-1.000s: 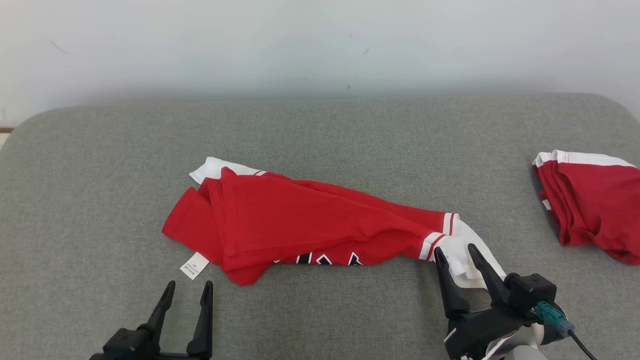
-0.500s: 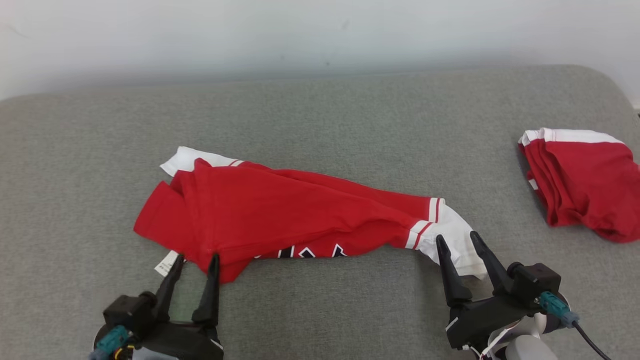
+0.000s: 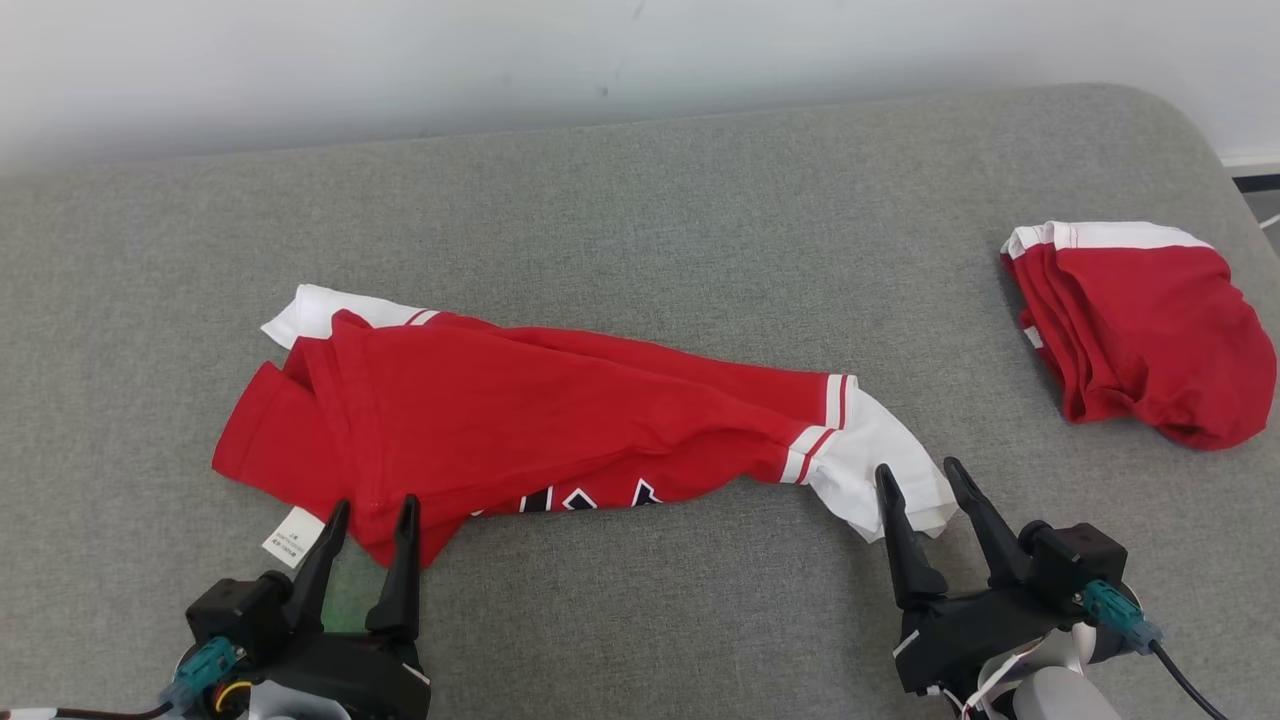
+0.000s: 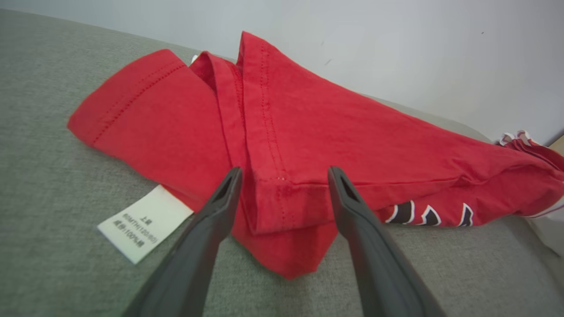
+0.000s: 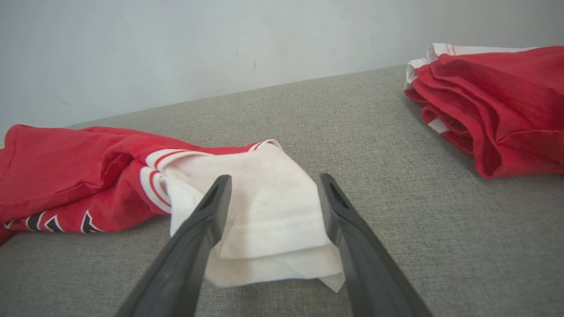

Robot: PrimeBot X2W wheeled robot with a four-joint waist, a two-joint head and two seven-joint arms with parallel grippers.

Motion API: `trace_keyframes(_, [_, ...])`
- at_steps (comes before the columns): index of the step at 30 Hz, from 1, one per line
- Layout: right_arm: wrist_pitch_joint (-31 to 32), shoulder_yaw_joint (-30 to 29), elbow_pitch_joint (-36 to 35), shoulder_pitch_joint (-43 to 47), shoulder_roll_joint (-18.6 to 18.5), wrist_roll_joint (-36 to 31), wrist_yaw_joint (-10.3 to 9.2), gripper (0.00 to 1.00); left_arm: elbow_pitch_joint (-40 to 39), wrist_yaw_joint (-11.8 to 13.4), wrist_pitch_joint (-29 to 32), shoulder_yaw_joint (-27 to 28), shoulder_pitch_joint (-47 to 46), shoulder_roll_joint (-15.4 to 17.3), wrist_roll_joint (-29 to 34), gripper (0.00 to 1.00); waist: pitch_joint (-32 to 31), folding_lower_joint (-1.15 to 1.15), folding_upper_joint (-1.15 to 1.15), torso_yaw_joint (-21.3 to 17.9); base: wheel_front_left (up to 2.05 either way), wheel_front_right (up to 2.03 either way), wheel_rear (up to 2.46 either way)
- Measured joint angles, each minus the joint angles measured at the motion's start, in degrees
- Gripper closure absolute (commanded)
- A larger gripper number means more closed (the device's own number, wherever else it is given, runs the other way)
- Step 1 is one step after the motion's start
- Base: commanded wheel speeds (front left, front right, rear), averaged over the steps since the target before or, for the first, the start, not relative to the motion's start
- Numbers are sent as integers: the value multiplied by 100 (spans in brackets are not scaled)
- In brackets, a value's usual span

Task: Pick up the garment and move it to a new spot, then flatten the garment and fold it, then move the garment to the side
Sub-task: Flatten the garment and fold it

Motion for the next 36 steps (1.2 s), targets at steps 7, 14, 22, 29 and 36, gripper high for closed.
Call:
trace_keyframes(7, [0,19,-10,-103,7,1,0,0,71,-47,0,-24,-25,1,-96,40,55,0,0,-7,0,0,0])
trace_keyframes(14, [0,0,-2,-102,7,2,0,0,-24,-79,0,-60,-33,-1,27,100,71,-1,0,8,0,0,0])
trace_keyframes(22, [0,-119,115,-11,25,0,0,0,-1113,-94,-1,149,103,0,290,100,-51,-1,0,165,0,0,0])
trace_keyframes(29, [0,-181,214,165,21,0,0,0,-1691,-94,0,171,624,1,472,100,-233,-1,0,429,0,0,0])
trace_keyframes(36, [0,-180,246,270,21,0,0,0,-1475,-94,0,331,1111,1,456,100,-452,-1,0,590,0,0,0])
